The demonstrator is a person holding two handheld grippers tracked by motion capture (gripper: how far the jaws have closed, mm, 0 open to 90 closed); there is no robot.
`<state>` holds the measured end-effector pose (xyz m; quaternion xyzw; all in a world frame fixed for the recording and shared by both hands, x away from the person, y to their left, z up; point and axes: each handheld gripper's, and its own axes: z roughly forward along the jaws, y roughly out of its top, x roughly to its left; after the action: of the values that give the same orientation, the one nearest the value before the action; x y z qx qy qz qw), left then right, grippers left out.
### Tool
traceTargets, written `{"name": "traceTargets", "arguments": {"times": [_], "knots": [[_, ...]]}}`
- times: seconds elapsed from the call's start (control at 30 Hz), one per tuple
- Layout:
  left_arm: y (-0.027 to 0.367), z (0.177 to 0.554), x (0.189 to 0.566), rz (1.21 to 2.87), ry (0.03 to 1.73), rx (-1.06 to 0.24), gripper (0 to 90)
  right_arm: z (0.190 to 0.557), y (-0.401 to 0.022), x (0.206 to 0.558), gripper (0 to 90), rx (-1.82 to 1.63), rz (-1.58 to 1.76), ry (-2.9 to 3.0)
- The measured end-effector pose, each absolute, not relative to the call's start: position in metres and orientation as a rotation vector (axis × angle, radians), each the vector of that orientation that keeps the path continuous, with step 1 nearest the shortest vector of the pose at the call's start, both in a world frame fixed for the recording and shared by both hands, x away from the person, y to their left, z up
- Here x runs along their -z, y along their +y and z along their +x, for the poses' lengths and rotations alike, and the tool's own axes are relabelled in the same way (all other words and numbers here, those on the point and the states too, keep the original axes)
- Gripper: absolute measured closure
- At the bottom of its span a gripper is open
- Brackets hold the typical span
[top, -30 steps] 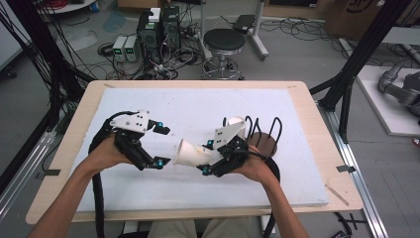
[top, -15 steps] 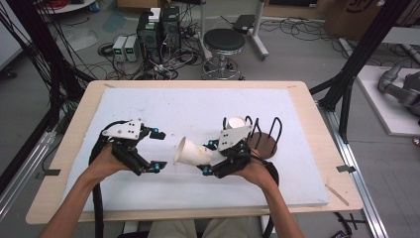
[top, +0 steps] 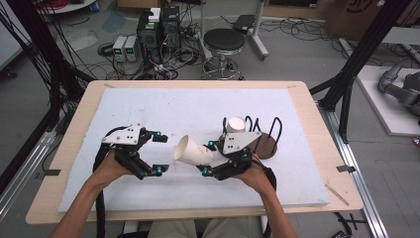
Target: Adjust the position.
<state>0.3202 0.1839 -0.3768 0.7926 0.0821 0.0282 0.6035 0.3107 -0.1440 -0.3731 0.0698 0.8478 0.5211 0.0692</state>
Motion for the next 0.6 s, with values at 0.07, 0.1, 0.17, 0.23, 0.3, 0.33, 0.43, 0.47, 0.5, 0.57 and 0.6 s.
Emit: {"name": "traceTargets", "arguments": {"times": [0.07, 0.1, 0.17, 0.23, 0.3, 0.33, 0.43, 0.47, 0.5, 0.57, 0.6], "knots": [[0.183, 0.320, 0.378, 1.833, 0.190, -0.066, 6.2, 0.310, -0.145, 0.376, 37.1, -1.580, 0.209, 2.550], [0.183, 0.320, 0.379, 1.829, 0.191, -0.062, 6.2, 0.310, -0.145, 0.376, 37.1, -1.585, 0.216, 2.543], [0.182, 0.319, 0.381, 1.821, 0.186, -0.056, 6.2, 0.310, -0.146, 0.379, 37.1, -1.625, 0.215, 2.526], [0.182, 0.319, 0.383, 1.808, 0.190, -0.054, 6.2, 0.309, -0.146, 0.380, 37.2, -1.647, 0.214, 2.518], [0.182, 0.318, 0.385, 1.800, 0.189, -0.050, 6.2, 0.308, -0.147, 0.382, 37.1, -1.666, 0.215, 2.504], [0.182, 0.318, 0.385, 1.795, 0.190, -0.048, 6.2, 0.308, -0.148, 0.382, 37.1, -1.675, 0.217, 2.501], [0.181, 0.318, 0.387, 1.787, 0.189, -0.046, 6.2, 0.307, -0.149, 0.384, 37.2, -1.690, 0.214, 2.486], [0.181, 0.318, 0.387, 1.785, 0.188, -0.041, 6.2, 0.307, -0.149, 0.385, 37.2, -1.700, 0.205, 2.478], [0.181, 0.318, 0.388, 1.782, 0.186, -0.038, 6.2, 0.306, -0.149, 0.385, 37.1, -1.705, 0.207, 2.474], [0.180, 0.318, 0.388, 1.773, 0.183, -0.031, 6.2, 0.306, -0.149, 0.386, 37.1, -1.713, 0.199, 2.462], [0.180, 0.318, 0.388, 1.767, 0.184, -0.028, 6.2, 0.306, -0.150, 0.387, 37.1, -1.722, 0.196, 2.456]]}}
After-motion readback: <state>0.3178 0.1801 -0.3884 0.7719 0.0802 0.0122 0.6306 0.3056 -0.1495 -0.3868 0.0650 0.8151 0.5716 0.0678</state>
